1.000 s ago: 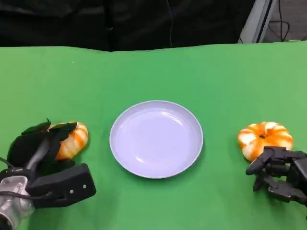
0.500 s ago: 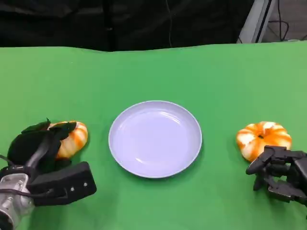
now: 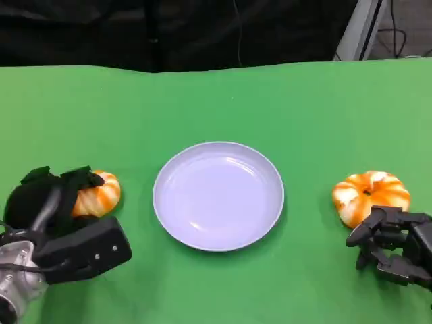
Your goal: Grasp the bread from the table and place it into the plate.
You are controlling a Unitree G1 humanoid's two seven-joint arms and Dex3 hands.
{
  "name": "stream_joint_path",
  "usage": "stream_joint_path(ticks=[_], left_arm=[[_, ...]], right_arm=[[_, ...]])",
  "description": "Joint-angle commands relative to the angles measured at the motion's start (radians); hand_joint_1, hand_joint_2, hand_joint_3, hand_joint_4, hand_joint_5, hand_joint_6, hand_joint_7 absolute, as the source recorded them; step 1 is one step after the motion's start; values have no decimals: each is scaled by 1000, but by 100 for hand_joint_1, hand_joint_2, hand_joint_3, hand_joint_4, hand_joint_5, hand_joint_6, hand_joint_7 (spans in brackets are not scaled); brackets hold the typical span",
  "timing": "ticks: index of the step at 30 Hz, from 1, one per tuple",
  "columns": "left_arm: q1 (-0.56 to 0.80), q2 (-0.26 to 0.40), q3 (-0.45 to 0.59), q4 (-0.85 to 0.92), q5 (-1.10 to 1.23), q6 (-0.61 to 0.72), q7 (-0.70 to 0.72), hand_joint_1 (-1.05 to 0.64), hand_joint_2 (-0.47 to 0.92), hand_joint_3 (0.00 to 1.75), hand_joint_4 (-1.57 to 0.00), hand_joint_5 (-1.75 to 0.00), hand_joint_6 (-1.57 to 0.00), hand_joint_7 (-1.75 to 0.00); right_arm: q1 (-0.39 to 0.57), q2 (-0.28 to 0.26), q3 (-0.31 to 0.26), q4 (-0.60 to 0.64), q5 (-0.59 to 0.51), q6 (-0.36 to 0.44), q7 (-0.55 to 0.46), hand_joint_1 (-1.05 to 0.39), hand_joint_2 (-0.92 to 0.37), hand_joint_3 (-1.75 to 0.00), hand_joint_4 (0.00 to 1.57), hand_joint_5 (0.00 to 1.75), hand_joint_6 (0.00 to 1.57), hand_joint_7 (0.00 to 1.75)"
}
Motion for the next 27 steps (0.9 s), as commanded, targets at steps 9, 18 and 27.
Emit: stream_joint_path(ticks=[9, 18, 27], left_arm=[[15, 10, 8, 9, -6, -9, 0, -16, 92, 33, -33, -174, -55, -126], [16, 18, 4, -30, 5, -24, 39, -15, 92, 35, -32, -174, -50, -132], [18, 32, -4, -72, 22, -24, 59, -14, 92, 36, -33, -172, -50, -131]], right_arm=[[11, -24, -8, -3, 7, -12, -5, 9, -77, -74, 88, 140, 92, 102], [6, -24, -11, 3, 13, 5, 3, 9, -77, -75, 89, 139, 93, 102], [5, -23, -12, 1, 14, 3, 2, 8, -76, -77, 91, 139, 93, 102]])
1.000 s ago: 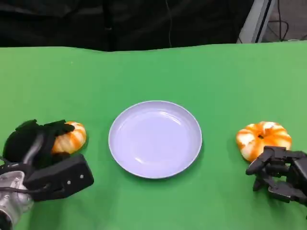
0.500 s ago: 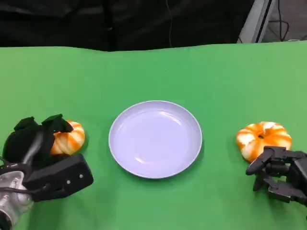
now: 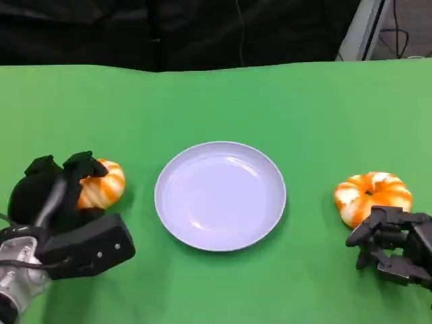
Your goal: Grasp the bread from the table and place it into the plate.
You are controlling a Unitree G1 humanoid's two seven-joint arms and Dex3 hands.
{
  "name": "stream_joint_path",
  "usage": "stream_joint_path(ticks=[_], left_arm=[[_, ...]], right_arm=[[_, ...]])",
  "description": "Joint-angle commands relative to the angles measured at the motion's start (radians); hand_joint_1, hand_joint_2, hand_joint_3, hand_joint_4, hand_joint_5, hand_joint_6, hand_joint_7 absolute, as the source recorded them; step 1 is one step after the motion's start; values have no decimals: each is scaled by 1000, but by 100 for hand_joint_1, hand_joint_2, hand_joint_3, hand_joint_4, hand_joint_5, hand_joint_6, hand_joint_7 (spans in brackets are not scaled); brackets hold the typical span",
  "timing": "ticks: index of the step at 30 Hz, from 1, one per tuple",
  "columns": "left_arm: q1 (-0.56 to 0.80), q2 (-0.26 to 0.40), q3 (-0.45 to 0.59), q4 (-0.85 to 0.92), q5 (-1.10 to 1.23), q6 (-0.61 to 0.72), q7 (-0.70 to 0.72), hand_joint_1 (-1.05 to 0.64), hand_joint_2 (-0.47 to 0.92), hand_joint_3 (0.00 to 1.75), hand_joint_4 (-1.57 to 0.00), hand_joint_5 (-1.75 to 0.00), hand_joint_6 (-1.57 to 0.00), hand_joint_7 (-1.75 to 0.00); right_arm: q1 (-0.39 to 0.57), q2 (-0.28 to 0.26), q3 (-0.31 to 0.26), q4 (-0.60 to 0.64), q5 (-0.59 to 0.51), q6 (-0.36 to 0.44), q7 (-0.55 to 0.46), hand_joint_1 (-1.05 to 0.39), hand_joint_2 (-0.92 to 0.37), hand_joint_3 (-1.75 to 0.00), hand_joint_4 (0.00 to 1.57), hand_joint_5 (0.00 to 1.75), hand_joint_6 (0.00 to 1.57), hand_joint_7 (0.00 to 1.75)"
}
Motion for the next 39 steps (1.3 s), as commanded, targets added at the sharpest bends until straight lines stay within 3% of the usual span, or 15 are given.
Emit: stream_joint_path(ticks=[1, 20, 25, 39], left_arm=[[16, 29, -7, -24, 18, -4, 36, -14, 92, 35, -33, -172, -50, -131], [53, 29, -3, -158, 33, -5, 38, -14, 92, 35, -33, -173, -51, -126], [97, 37, 4, -300, 35, 26, -9, -15, 92, 36, -33, -168, -51, -123], [167, 27, 17, -492, 40, 81, -71, -14, 92, 32, -36, -164, -57, -112]], right_arm=[[5, -22, -14, 1, 17, 6, 6, 8, -76, -77, 91, 139, 94, 102], [5, -22, -17, 2, 21, 3, 14, 9, -76, -77, 90, 140, 93, 102], [5, -26, -12, 1, 10, -6, 4, 9, -75, -77, 89, 140, 93, 102], [3, -26, -12, 2, 9, 2, 2, 8, -76, -77, 90, 139, 94, 103]])
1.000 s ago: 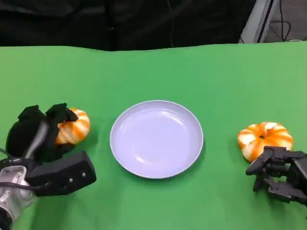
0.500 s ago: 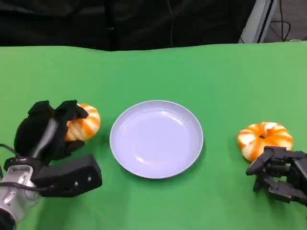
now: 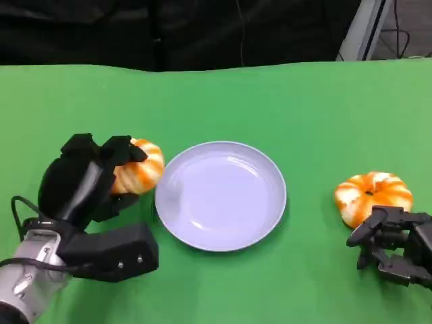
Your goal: Grasp the bread from the table and place it into the plate.
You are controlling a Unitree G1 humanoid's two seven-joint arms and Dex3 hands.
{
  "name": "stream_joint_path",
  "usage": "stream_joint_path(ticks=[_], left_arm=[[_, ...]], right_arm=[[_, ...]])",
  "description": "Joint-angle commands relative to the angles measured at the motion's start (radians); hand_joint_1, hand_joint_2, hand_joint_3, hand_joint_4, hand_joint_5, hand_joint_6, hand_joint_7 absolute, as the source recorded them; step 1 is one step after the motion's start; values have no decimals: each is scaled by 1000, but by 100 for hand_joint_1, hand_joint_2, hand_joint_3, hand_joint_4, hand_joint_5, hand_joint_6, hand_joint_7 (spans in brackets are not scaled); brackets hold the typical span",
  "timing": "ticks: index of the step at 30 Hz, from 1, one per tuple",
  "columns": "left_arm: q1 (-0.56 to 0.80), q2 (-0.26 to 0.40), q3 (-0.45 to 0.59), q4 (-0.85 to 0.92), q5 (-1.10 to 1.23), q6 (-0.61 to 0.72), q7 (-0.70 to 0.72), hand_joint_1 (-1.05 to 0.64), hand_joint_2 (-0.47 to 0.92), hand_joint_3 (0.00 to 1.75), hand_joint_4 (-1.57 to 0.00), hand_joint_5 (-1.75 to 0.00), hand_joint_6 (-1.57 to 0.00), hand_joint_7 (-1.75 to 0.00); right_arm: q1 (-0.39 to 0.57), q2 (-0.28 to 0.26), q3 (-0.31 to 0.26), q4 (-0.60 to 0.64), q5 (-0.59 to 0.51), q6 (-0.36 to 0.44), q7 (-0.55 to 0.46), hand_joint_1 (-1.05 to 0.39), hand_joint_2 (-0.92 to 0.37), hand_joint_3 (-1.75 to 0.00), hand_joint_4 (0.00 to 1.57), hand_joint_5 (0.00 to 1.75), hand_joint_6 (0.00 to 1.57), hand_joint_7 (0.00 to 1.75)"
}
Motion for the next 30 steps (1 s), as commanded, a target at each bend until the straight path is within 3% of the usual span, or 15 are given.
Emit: stream_joint_path(ticks=[1, 14, 30], left_arm=[[32, 6, 13, -57, 3, 12, -19, -14, 92, 34, -37, -165, -58, -112], [55, -11, 5, -148, 19, -10, -35, -14, 92, 42, -36, -167, -55, -118], [64, -39, 3, -197, 40, -26, -86, -16, 92, 39, -41, -160, -61, -109]], right_arm=[[3, -22, -9, 1, 10, 4, 0, 9, -76, -76, 90, 139, 94, 103], [4, -20, -9, 0, 9, -2, -3, 8, -74, -79, 90, 139, 93, 102], [3, -17, -13, -2, 20, -7, 6, 10, -76, -76, 89, 139, 94, 99]])
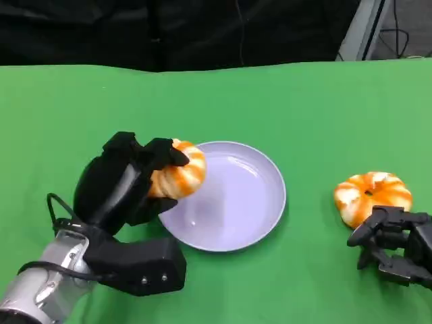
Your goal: Grasp the bread from the table and place it into the plate.
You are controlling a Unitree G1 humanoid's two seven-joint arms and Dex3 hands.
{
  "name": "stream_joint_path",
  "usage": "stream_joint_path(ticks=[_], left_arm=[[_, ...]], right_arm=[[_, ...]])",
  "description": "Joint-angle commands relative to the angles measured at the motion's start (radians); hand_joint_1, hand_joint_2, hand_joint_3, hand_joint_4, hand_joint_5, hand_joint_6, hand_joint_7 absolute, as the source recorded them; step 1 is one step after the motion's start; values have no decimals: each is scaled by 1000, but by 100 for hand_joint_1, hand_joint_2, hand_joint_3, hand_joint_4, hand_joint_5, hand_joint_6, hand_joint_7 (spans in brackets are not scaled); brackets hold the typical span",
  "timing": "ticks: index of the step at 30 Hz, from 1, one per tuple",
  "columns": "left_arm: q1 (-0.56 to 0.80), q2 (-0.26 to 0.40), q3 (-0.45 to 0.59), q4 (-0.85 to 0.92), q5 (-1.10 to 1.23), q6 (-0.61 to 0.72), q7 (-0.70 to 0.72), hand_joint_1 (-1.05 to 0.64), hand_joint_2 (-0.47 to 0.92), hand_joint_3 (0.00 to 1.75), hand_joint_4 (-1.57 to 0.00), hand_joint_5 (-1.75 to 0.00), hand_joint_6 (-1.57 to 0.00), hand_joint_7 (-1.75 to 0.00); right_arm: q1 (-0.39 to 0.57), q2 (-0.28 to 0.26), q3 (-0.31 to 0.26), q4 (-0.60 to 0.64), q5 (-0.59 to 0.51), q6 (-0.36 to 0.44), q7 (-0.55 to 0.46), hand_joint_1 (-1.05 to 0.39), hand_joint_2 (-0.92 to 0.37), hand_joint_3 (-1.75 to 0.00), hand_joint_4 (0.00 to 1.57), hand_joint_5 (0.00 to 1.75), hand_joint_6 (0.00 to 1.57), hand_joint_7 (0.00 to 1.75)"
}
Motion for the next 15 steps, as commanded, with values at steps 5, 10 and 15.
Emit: stream_joint_path(ticks=[5, 10, 15], left_arm=[[-2, -18, -14, 14, 7, -18, -13, -16, 92, 40, -42, -160, -62, -109], [-9, -34, -19, 35, 3, -38, -14, -15, 92, 37, -43, -159, -61, -110], [-16, -56, -32, 53, 12, -39, -6, -13, 92, 35, -45, -155, -63, -107]], right_arm=[[4, -19, -8, -2, 7, -14, -9, 10, -76, -74, 90, 139, 95, 99], [2, -19, -10, -2, 12, -9, -2, 11, -76, -74, 90, 138, 95, 98], [1, -19, -12, 2, 13, -12, 0, 11, -76, -73, 91, 137, 96, 97]])
